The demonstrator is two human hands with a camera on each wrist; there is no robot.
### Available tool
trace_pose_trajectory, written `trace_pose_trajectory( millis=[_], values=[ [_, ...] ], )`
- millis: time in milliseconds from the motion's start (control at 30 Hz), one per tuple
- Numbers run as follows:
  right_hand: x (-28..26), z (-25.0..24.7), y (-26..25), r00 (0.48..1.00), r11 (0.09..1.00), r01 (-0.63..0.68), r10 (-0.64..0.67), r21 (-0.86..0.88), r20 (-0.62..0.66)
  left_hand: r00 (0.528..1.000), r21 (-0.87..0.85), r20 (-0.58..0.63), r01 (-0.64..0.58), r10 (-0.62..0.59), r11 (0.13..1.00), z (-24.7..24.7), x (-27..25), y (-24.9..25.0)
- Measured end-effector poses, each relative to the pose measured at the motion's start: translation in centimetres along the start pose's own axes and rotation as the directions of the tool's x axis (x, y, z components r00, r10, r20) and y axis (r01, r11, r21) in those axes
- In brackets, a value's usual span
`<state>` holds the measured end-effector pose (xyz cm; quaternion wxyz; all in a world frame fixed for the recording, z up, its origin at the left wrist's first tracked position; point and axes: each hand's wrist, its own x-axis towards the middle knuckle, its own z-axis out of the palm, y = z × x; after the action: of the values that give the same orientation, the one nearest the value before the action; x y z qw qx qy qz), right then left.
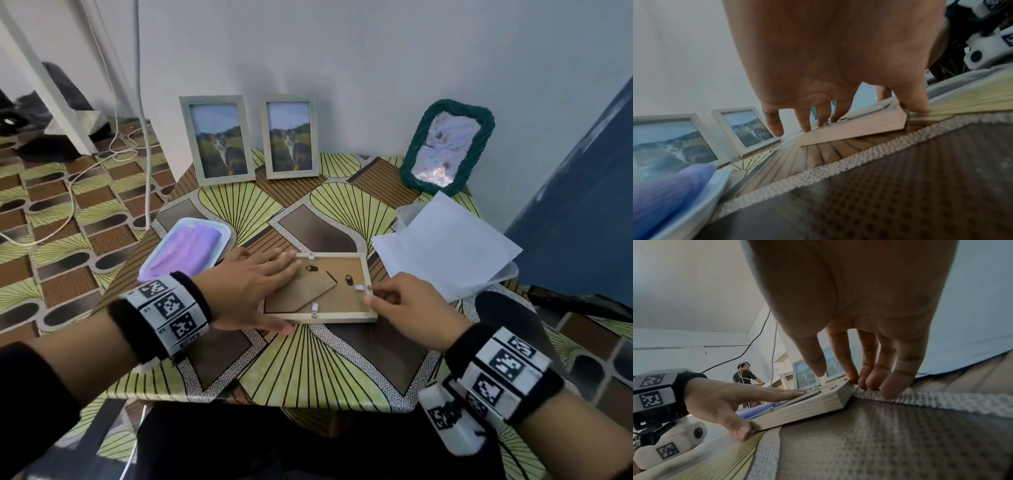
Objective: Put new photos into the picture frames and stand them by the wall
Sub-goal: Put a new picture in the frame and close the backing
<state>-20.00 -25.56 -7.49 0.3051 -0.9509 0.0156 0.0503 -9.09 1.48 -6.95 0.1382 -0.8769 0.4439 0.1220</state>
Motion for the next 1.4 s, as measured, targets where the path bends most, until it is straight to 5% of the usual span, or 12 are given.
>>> trace_pose_trajectory(
  millis=[367,567,700,867,1033,1200,1400],
  values=[
    [-0.5,-0.5,-0.5,0.996,0.976,-0.049,0.064,0.212,-0.060,0.998,0.021,0.005,-0.063,0.063,0.998,-0.9,-0.6,0.3],
    [0.5,-2.2,-1.6,0.968,0.734,-0.185,0.249,0.653,-0.006,0.996,-0.322,-0.047,-0.087,0.076,0.943,-3.8,-1.7,0.5],
    [1.6,-2.6,-2.0,0.967,0.638,-0.181,0.254,0.748,0.017,0.986,-0.592,-0.135,-0.162,0.101,0.790,-5.4,-1.9,0.6],
    [2.8,-2.4,-2.0,0.976,0.655,-0.164,0.217,0.737,0.025,0.987,-0.807,-0.162,-0.125,-0.013,0.577,-5.7,-1.7,-0.4],
    [4.3,-1.8,-2.4,0.986,0.670,-0.157,0.143,0.725,0.081,0.965,-0.865,-0.251,-0.188,-0.077,0.465,-5.5,-1.6,-1.0],
    [4.9,-0.3,-2.8,0.983,0.678,-0.175,0.082,0.714,0.162,0.955,-0.964,-0.209,-0.165,-0.209,0.211,-5.2,-1.9,-1.6],
    [4.1,1.6,-2.9,0.970,0.682,-0.187,0.015,0.707,0.242,0.929,-0.989,-0.100,-0.052,-0.357,0.140,-3.4,-1.7,-1.3]
  ],
)
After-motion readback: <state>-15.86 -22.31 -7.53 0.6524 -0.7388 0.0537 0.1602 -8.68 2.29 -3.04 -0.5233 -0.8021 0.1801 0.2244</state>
